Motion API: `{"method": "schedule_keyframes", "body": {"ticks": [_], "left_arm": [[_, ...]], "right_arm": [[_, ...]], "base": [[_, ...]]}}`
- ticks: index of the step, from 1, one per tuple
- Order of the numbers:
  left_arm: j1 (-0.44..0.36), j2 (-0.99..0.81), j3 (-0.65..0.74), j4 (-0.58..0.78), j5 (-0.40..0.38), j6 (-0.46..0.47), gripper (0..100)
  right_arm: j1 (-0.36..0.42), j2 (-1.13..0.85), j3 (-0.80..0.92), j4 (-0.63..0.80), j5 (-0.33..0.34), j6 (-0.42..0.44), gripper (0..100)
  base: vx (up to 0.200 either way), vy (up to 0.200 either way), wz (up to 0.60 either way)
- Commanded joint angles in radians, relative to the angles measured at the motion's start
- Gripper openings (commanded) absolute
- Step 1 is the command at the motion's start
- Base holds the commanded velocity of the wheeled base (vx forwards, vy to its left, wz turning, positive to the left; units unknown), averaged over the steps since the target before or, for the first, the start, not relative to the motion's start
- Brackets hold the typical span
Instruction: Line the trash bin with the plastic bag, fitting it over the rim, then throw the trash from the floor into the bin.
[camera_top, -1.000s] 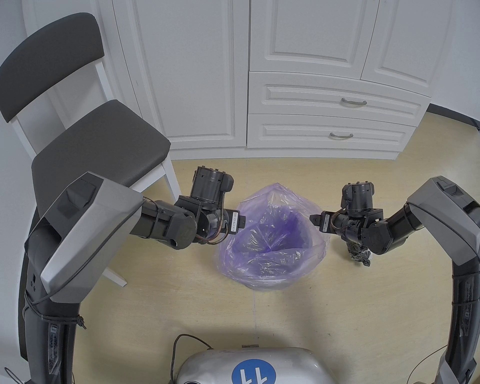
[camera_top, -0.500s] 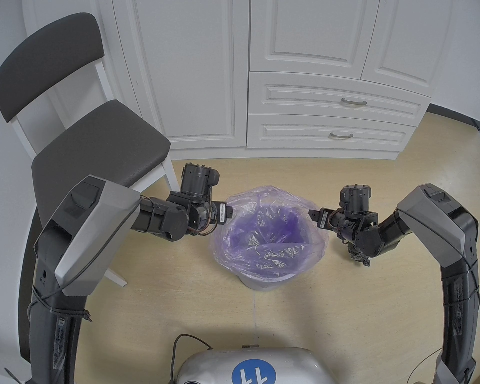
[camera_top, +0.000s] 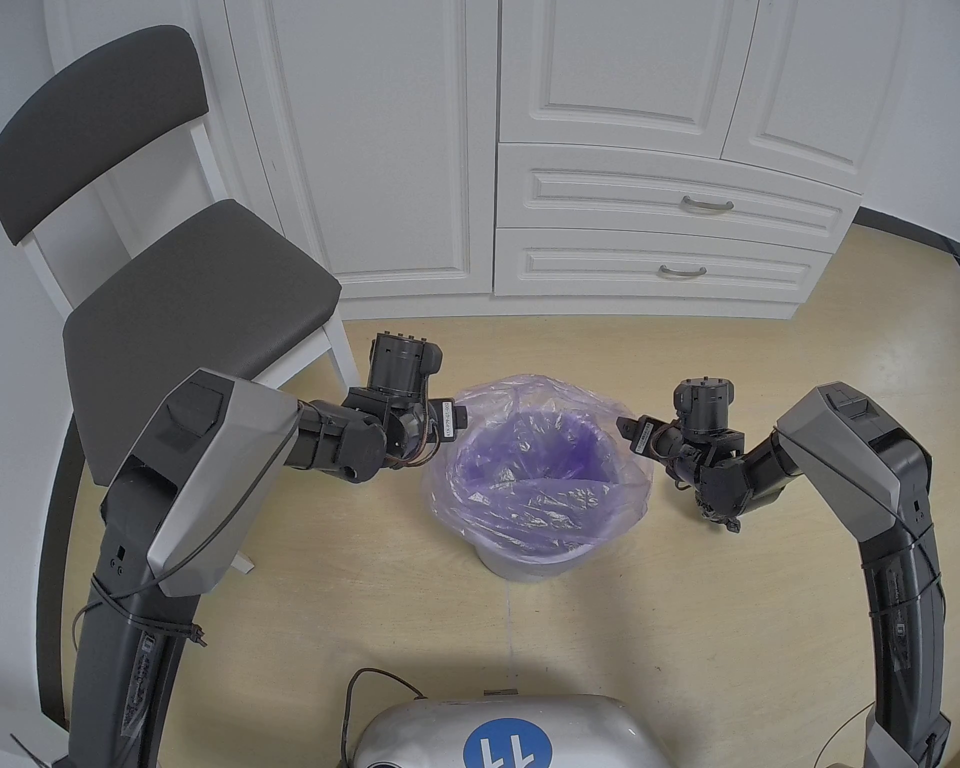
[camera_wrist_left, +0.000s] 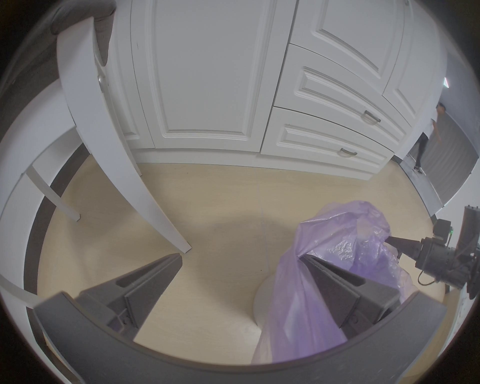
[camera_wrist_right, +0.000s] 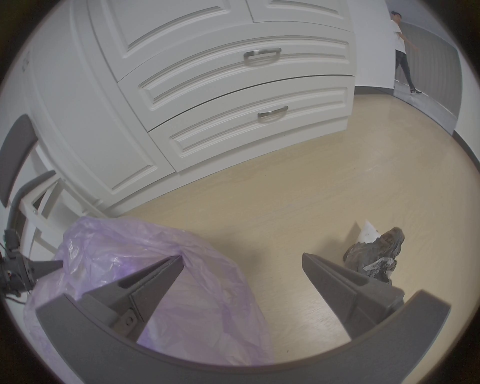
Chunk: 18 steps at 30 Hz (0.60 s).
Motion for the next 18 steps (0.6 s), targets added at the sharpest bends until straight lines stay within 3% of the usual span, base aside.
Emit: {"method": "schedule_keyframes", "body": {"ticks": [1,11,18], "left_arm": [[0.009,0.038,-0.039,0.001,0.0,-0.016,100],[0.012,0.04,-0.041,0.007,0.002,-0.019,100],[0.009,0.038,-0.041,0.013,0.048,-0.008,100]], "right_arm": [[-0.003,0.039,-0.038,0.004,0.001,0.021,100],[-0.005,0.048,-0.044,0.006,0.011,0.027,100],[-0.005,0.051,-0.042,0.007,0.012,0.027,100]], "base": [[0.0,0.0,0.0],[0.0,0.0,0.0],[0.0,0.0,0.0]]}}
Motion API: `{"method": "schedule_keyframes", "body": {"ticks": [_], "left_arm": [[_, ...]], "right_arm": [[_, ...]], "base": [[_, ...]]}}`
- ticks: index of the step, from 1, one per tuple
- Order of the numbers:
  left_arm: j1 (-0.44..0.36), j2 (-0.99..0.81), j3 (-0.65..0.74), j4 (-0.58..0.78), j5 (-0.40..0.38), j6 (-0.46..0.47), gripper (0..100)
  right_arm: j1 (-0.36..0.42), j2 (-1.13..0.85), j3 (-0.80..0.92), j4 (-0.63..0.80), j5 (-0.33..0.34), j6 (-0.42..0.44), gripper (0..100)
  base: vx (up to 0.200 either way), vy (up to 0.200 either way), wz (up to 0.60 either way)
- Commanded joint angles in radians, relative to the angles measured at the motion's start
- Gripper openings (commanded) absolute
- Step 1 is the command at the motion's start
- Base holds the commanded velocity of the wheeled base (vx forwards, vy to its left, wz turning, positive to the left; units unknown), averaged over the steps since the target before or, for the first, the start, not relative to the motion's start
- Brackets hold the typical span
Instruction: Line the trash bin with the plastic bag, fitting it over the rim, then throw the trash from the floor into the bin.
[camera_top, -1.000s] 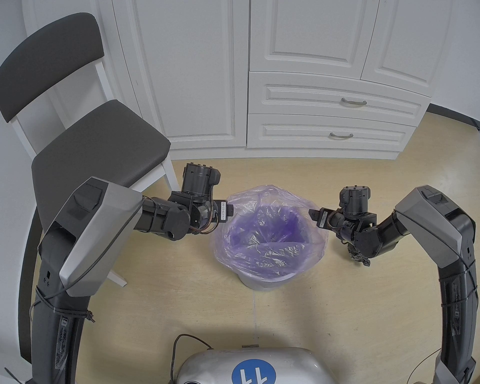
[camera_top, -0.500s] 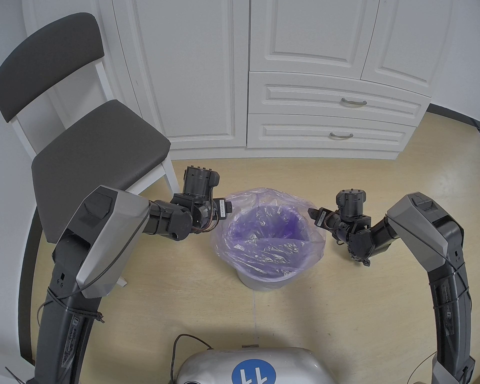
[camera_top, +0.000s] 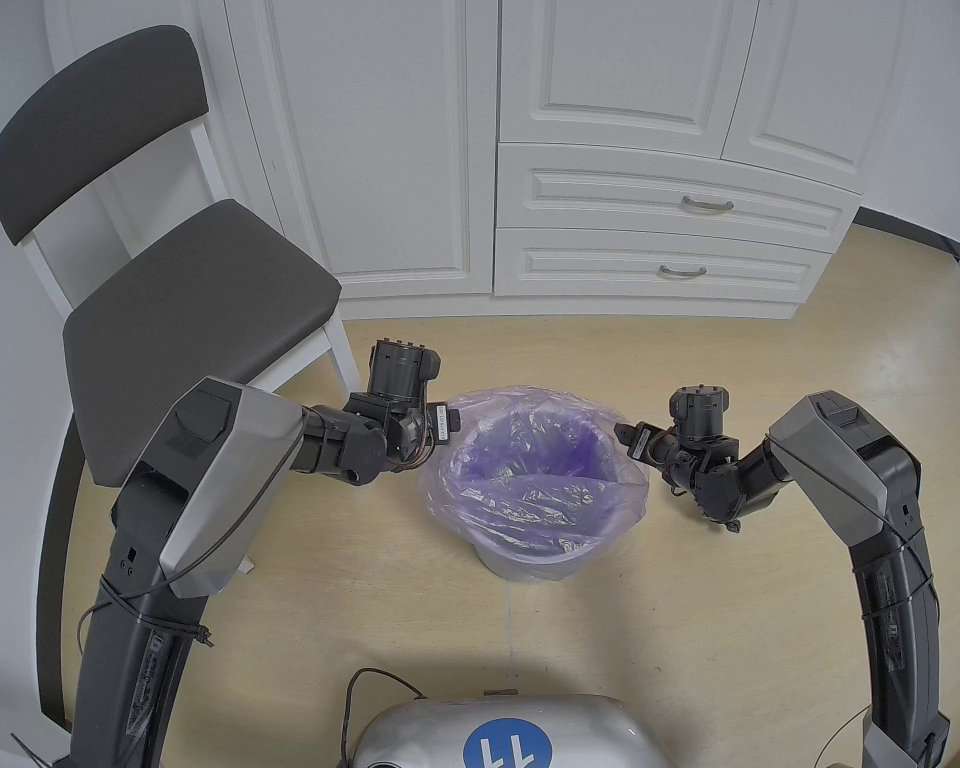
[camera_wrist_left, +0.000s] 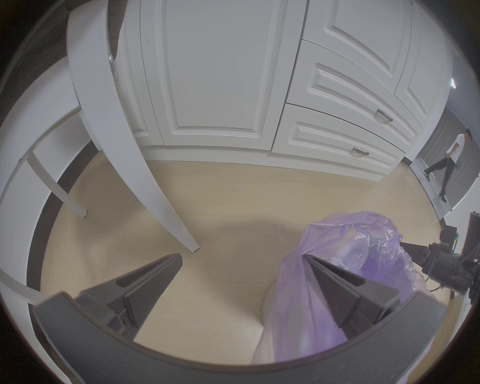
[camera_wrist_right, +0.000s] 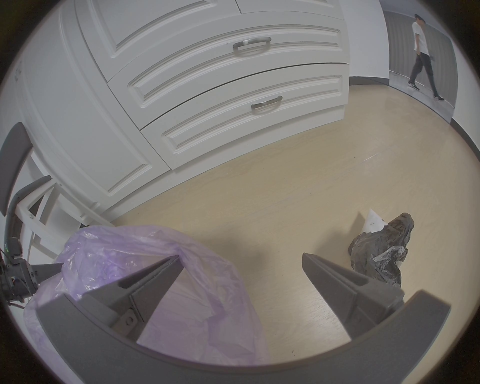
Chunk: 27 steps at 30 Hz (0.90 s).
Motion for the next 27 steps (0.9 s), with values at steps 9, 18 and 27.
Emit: {"method": "schedule_keyframes", "body": {"ticks": [9,18,27], "left_arm": [[-0.001,0.01,-0.005,0.004,0.005,0.004,100],[0.01,0.051,-0.007,0.018,0.005,0.003,100],[0.013,0.048,-0.001,0.081,0.006,0.003,100]], "right_arm": [[0.0,0.024,-0.007,0.003,0.0,0.0,100],[-0.009,0.044,-0.064,0.107,-0.001,0.023,100],[-0.007,0.044,-0.095,0.287,-0.001,0.017,100]], "base": [[0.0,0.0,0.0],[0.0,0.0,0.0],[0.0,0.0,0.0]]}}
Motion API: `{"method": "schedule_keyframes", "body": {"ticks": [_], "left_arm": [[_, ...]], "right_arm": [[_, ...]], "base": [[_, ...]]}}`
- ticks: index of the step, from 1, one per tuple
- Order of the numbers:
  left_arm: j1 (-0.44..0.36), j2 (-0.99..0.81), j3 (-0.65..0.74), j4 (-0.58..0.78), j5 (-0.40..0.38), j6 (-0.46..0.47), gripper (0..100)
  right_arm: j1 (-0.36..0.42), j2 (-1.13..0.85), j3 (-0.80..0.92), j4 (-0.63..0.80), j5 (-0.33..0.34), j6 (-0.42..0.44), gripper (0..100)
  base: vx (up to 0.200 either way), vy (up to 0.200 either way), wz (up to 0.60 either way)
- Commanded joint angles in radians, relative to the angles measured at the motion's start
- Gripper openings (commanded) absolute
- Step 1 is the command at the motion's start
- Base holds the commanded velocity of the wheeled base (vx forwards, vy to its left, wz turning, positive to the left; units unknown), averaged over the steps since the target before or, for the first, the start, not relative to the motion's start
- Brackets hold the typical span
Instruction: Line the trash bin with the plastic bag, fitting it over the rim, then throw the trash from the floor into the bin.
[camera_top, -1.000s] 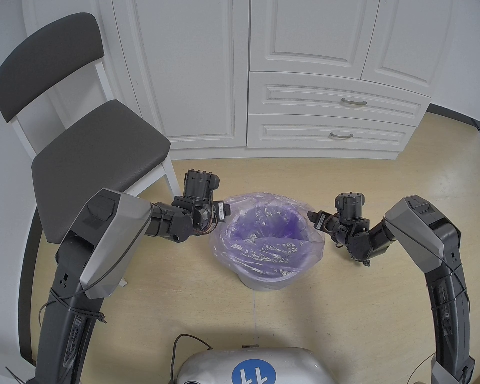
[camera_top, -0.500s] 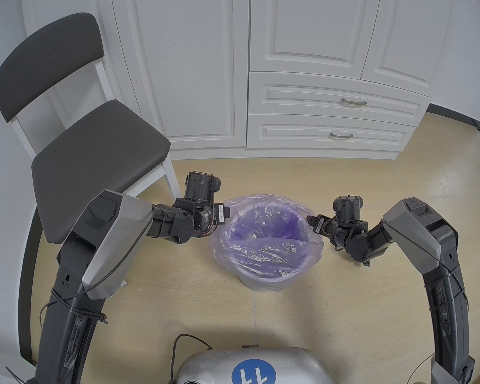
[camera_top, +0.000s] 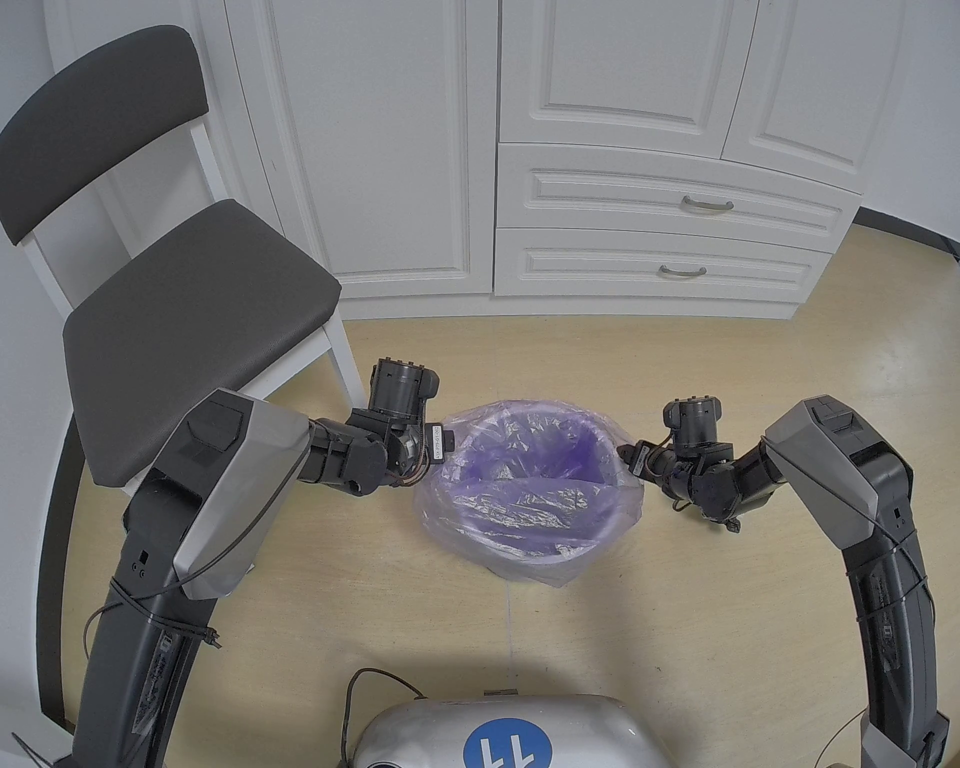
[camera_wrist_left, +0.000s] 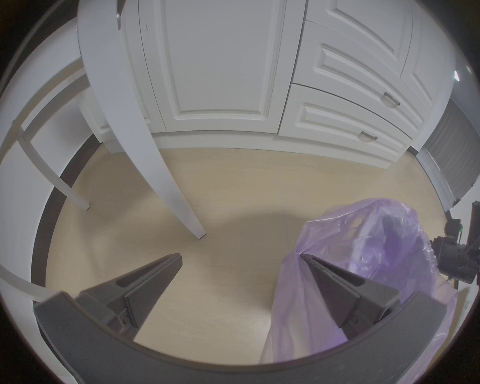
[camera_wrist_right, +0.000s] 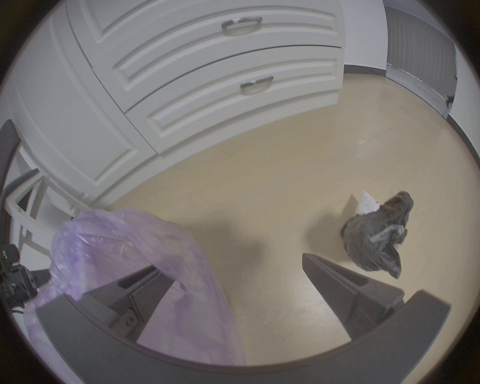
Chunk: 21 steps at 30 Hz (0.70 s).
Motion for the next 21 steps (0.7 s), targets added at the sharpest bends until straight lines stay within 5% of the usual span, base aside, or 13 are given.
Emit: {"method": "schedule_keyframes", "body": {"ticks": [1,17,21], "left_arm": [[0.002,0.002,0.008,0.053,0.001,-0.002,100],[0.015,-0.093,0.044,0.092,0.0,-0.013,100],[0.014,-0.129,0.054,0.096,0.001,-0.013,100]], "right_arm": [[0.002,0.003,-0.035,0.139,0.0,-0.003,100],[0.004,-0.149,0.043,0.242,0.005,-0.015,100],[0.002,-0.223,0.113,0.234,0.009,-0.084,100]], "base": [[0.0,0.0,0.0],[0.0,0.0,0.0],[0.0,0.0,0.0]]}}
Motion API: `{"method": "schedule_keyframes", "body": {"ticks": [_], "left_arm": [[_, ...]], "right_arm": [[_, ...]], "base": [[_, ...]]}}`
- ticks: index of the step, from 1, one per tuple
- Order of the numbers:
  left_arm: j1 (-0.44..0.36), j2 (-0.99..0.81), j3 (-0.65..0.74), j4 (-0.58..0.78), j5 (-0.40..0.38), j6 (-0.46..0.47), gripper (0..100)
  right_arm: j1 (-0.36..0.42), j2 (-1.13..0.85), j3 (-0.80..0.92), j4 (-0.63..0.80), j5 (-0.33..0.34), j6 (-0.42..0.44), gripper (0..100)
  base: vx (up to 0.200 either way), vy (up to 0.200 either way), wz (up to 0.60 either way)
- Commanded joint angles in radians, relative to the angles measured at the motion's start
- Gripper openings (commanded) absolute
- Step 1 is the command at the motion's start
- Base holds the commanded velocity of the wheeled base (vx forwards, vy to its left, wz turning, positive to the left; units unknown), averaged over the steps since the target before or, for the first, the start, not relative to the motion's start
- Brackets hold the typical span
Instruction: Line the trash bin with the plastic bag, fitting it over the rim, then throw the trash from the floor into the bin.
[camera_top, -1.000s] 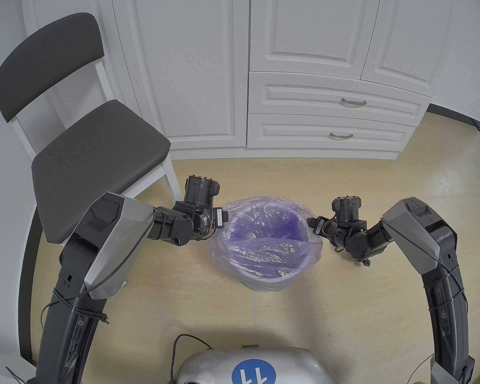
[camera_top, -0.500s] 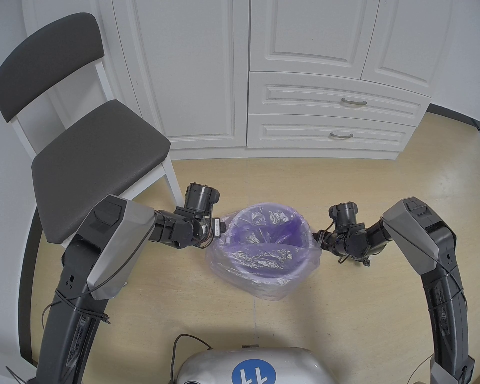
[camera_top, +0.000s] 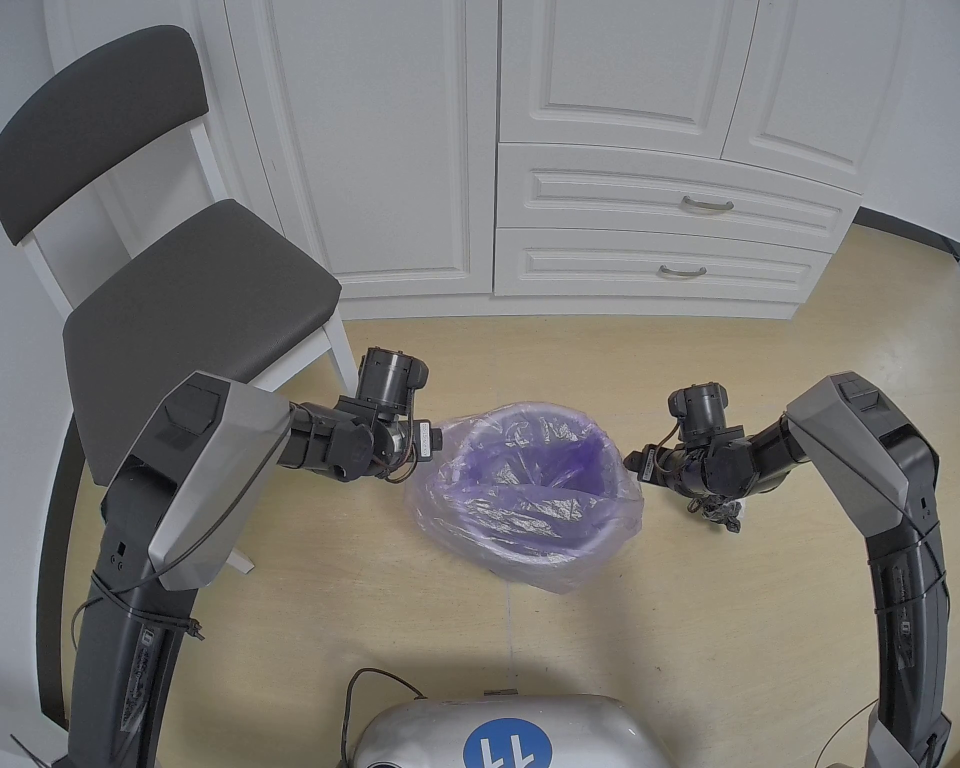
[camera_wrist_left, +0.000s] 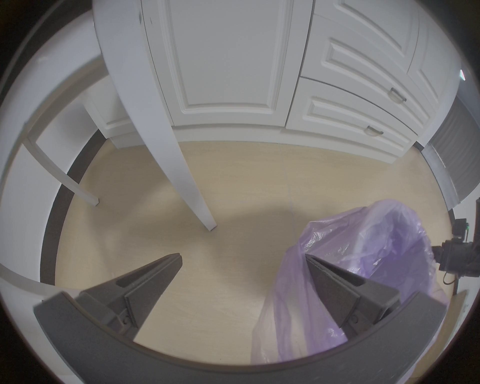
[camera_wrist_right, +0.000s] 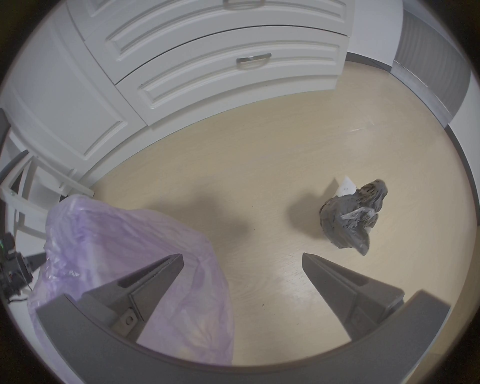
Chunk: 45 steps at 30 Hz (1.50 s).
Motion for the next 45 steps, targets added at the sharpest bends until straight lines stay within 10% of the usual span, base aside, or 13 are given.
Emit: {"method": "schedule_keyframes", "body": {"ticks": [1,34,45], "left_arm": [[-0.002,-0.066,0.013,0.005,0.001,-0.002,100],[-0.178,-0.345,0.386,-0.062,0.022,0.006,100],[-0.226,-0.29,0.397,-0.064,0.024,0.0,100]], "right_arm": [[-0.001,-0.113,0.072,-0.005,0.004,-0.042,100],[0.427,-0.247,0.494,-0.023,-0.013,-0.166,100],[0.436,-0.253,0.502,-0.021,-0.013,-0.166,100]], "base": [[0.0,0.0,0.0],[0.0,0.0,0.0],[0.0,0.0,0.0]]}}
